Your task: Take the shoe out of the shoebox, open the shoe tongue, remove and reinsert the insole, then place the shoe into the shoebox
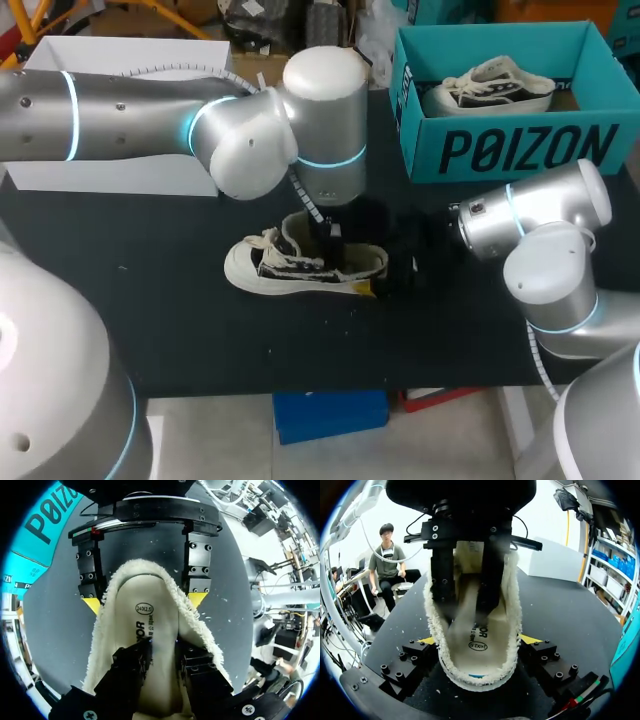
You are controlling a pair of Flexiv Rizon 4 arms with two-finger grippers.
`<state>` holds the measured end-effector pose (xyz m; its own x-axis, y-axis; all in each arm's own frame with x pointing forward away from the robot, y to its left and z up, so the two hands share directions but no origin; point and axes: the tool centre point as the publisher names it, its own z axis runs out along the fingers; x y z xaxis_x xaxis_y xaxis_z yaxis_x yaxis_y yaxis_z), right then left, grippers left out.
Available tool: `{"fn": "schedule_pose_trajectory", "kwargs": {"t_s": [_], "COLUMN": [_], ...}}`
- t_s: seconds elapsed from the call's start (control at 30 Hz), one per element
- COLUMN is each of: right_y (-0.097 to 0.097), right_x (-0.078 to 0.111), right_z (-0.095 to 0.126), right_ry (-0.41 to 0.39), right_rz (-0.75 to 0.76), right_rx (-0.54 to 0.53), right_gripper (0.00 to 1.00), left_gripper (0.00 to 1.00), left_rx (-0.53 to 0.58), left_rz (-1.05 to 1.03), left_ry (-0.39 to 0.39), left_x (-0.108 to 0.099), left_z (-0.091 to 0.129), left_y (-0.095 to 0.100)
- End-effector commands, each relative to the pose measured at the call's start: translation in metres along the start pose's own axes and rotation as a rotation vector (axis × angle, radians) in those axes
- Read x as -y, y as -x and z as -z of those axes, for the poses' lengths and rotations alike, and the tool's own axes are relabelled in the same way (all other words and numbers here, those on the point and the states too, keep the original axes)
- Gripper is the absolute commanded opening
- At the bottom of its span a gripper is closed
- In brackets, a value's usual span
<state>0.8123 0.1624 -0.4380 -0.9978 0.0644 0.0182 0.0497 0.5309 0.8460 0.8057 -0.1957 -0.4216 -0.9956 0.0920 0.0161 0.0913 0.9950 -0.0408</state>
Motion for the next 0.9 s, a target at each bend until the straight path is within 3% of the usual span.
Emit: {"fn": "schedule_pose_trajectory", "kwargs": {"t_s": [0.03,0.17,0.23,0.37,0.47,0.7,0.9], "right_y": [-0.001,-0.001,-0.001,-0.001,-0.001,-0.001,-0.001], "right_x": [-0.001,-0.001,-0.001,-0.001,-0.001,-0.001,-0.001], "right_z": [0.001,0.001,0.001,0.001,0.001,0.001,0.001], "right_ry": [-0.002,-0.002,-0.002,-0.002,-0.002,-0.002,-0.002], "right_rz": [-0.001,-0.001,-0.001,-0.001,-0.001,-0.001,-0.001], "right_rx": [-0.001,-0.001,-0.001,-0.001,-0.001,-0.001,-0.001], "right_gripper": [0.0,0.0,0.0,0.0,0.0,0.0,0.0], "left_gripper": [0.27,0.24,0.18,0.21,0.31,0.31,0.28], "left_rx": [0.204,0.319,0.337,0.368,0.367,0.324,0.334], "left_rz": [0.004,-0.011,-0.014,-0.006,0.018,0.064,0.078], "left_ry": [0.061,0.089,0.085,0.091,0.096,0.059,0.074], "left_x": [-0.007,-0.01,-0.012,-0.018,-0.025,-0.037,-0.044], "left_z": [-0.025,-0.032,-0.035,-0.04,-0.044,-0.042,-0.048], "left_y": [-0.001,0.002,0.005,0.012,0.019,0.022,0.028]}}
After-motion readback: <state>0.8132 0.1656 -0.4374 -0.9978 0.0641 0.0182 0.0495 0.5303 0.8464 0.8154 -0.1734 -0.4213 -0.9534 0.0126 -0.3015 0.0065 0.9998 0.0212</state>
